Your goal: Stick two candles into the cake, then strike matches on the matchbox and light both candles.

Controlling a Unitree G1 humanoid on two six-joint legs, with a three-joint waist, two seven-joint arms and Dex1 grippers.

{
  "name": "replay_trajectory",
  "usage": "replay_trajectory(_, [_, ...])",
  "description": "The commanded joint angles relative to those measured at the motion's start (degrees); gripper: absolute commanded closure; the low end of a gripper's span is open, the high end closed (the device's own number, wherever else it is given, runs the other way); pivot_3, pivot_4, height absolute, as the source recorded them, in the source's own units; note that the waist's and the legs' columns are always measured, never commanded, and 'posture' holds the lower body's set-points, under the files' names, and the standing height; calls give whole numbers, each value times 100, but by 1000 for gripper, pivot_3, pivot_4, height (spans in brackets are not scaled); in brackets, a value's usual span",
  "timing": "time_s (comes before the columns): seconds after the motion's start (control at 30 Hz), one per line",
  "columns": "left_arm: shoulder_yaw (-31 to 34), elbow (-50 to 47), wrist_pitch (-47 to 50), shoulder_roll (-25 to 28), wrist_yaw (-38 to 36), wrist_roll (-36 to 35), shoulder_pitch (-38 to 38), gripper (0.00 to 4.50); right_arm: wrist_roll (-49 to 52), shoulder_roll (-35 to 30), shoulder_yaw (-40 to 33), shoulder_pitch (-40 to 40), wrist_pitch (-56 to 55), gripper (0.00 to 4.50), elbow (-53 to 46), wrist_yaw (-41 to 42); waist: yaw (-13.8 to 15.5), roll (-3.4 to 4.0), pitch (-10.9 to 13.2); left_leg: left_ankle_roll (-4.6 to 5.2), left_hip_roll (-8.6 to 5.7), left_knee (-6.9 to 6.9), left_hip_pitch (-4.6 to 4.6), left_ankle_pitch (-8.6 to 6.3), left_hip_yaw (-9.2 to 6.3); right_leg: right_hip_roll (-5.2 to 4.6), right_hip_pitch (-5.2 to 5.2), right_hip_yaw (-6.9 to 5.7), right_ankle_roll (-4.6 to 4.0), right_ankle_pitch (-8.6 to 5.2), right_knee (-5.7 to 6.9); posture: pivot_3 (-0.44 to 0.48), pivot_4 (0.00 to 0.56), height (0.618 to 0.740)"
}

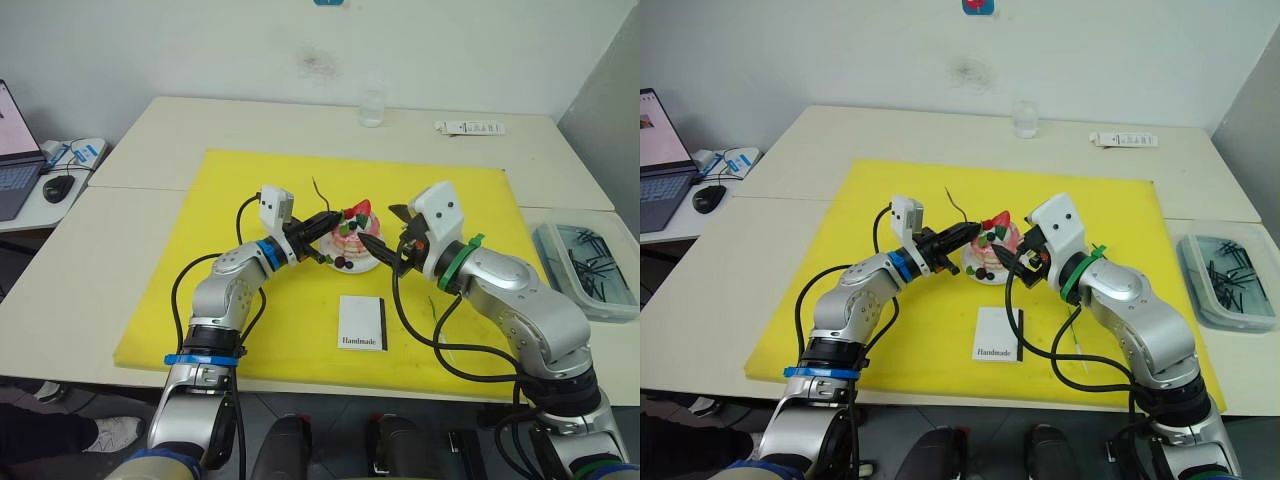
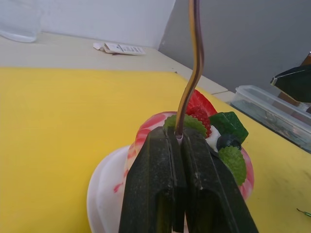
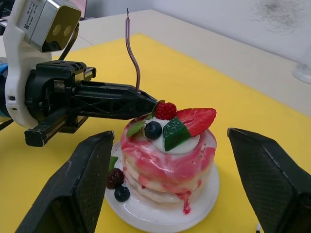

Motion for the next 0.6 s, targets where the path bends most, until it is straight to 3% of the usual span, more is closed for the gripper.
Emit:
replay_trajectory(0.03, [-101, -214, -185, 53, -94, 135, -17, 4500, -43, 15, -139, -33, -89, 599, -193, -16, 0, 0, 0, 0, 0, 0, 0, 0, 0, 0, 0, 0, 0, 0, 0, 0, 150, 740])
replay_trajectory(0.6, [-395, -169, -912, 80, -213, 600, 120, 4500, -92, 35, -156, -39, -106, 599, -148, -18, 2, 0, 0, 0, 0, 0, 0, 0, 0, 0, 0, 0, 0, 0, 0, 0, 150, 740])
